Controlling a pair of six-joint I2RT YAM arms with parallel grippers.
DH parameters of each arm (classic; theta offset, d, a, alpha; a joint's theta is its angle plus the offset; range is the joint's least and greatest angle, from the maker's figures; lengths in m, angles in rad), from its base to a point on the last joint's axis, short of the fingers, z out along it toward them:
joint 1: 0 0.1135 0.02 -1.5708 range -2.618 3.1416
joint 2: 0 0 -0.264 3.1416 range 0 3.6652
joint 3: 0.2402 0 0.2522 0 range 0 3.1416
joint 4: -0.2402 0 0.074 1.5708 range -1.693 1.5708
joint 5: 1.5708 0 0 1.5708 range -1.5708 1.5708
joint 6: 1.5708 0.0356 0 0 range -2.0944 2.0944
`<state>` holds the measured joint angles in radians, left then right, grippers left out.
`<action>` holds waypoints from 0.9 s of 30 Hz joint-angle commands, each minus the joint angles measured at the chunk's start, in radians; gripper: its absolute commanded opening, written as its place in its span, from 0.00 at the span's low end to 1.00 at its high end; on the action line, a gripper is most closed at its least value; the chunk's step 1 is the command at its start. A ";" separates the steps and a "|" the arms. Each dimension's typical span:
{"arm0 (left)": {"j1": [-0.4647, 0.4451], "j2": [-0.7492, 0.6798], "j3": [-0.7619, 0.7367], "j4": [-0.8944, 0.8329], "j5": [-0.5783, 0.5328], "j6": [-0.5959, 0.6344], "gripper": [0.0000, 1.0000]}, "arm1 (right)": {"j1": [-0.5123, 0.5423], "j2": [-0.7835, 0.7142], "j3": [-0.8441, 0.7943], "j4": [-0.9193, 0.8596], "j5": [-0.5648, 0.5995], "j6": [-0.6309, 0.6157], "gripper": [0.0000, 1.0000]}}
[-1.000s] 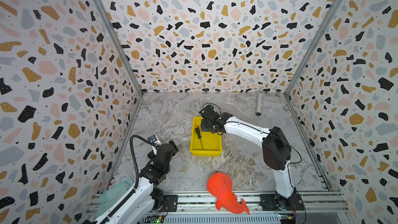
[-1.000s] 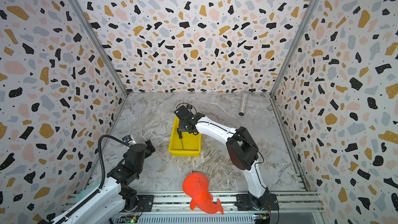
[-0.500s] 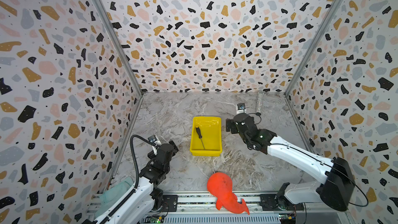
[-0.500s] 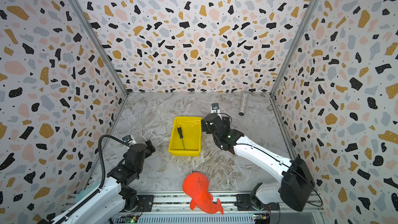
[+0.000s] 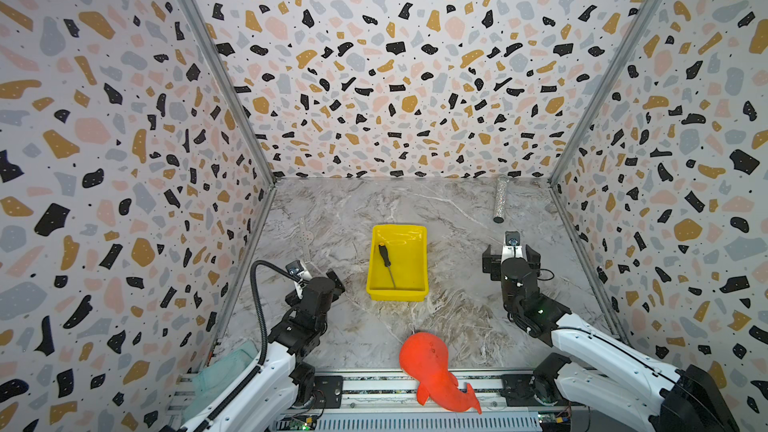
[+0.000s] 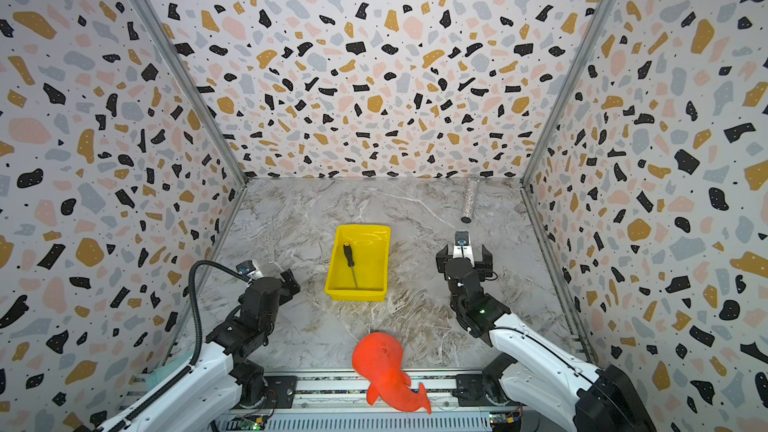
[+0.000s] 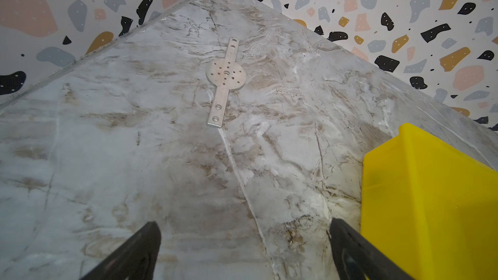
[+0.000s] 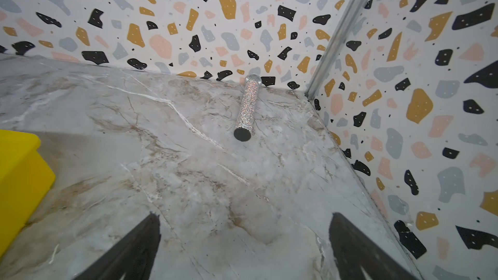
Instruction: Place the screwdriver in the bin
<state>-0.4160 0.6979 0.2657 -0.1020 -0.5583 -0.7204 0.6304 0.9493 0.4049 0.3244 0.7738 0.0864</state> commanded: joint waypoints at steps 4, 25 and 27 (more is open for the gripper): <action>-0.002 -0.016 -0.011 0.013 -0.005 0.010 0.98 | -0.016 0.093 -0.080 0.422 -0.029 -0.176 1.00; -0.001 -0.028 -0.019 0.027 0.002 0.013 0.99 | -0.368 0.411 -0.130 0.667 -0.307 -0.064 1.00; -0.001 -0.028 -0.022 0.027 0.002 0.012 0.99 | -0.380 0.425 -0.134 0.710 -0.314 -0.092 0.99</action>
<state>-0.4160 0.6727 0.2527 -0.1024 -0.5579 -0.7208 0.2630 1.3678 0.2733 0.9512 0.5064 -0.0162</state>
